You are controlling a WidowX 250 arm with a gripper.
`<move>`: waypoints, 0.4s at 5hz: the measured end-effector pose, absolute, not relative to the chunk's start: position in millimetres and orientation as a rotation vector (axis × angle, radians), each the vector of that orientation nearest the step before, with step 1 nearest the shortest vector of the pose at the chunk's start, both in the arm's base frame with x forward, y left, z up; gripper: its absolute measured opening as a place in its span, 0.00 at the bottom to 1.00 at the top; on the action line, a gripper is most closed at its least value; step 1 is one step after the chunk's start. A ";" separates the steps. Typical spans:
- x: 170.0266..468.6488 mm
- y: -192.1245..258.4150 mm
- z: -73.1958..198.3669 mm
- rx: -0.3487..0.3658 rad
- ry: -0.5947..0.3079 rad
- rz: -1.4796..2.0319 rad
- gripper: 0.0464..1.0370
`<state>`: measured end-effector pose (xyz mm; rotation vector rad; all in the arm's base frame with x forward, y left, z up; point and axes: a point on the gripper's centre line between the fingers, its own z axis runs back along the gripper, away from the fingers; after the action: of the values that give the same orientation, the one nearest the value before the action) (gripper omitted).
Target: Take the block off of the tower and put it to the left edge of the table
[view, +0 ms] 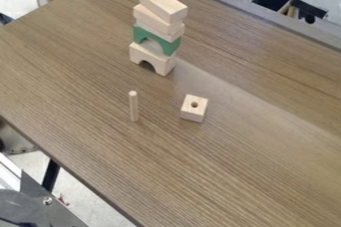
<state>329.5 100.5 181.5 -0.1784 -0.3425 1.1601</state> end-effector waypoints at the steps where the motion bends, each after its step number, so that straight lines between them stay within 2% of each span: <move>1: 328.8 99.7 170.5 -0.170 -0.308 1.162 0.96; 2: 330.2 97.5 165.5 -0.152 -0.296 1.165 0.96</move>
<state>330.2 97.5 165.5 -0.1521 -0.2958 1.1651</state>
